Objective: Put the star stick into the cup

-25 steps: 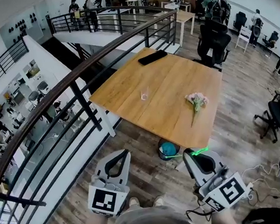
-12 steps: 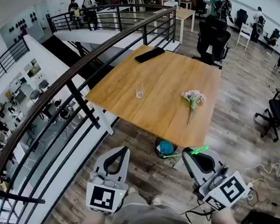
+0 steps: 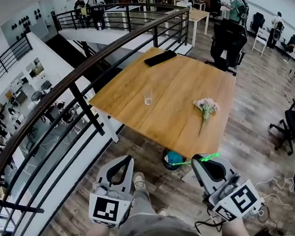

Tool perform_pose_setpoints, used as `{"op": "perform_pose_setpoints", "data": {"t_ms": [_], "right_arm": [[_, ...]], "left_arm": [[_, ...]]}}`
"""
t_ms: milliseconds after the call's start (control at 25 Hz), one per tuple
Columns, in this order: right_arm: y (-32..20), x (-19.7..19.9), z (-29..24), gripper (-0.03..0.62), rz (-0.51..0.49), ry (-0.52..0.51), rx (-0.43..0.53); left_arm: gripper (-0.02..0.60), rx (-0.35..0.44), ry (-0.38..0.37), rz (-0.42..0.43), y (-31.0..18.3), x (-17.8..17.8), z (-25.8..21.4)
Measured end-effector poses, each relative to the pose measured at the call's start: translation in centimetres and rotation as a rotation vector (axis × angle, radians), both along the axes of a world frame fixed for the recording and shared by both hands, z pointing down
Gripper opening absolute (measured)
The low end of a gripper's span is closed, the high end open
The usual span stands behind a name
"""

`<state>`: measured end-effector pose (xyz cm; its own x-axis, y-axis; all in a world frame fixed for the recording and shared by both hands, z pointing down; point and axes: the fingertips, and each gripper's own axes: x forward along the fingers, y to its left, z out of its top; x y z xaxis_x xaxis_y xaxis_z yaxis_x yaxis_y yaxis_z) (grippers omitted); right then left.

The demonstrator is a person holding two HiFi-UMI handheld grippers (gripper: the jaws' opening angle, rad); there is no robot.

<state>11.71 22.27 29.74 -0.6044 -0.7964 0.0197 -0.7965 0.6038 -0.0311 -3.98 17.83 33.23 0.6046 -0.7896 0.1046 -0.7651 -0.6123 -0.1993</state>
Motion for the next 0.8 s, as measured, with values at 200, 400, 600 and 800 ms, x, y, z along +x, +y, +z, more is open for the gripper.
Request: {"op": "perform_pose_setpoints", "data": {"t_ms": [200,400,600,800], "right_arm": [[-3.6,-0.2,0.9,0.038,-0.005,0.029,-0.014],[-8.3,-0.8,1.6,0.040,-0.005,0.035,-0.034],[-14.4,-1.5,2.3,0.040,0.005,0.048,-0.062],[-21.1,-2.5,2.1,0.040,0.038,0.049,-0.088]], "left_arm": [[0.017,-0.008,-0.001,-0.012,-3.3,-0.5,1.0],[0.017,-0.024,0.015,-0.023,-7.7,-1.4,1.6],[0.017,-0.048,-0.007,-0.015,-13.7,-2.1,2.6],[0.017,-0.071,-0.043,0.014,-20.1,-3.4,2.9]]}}
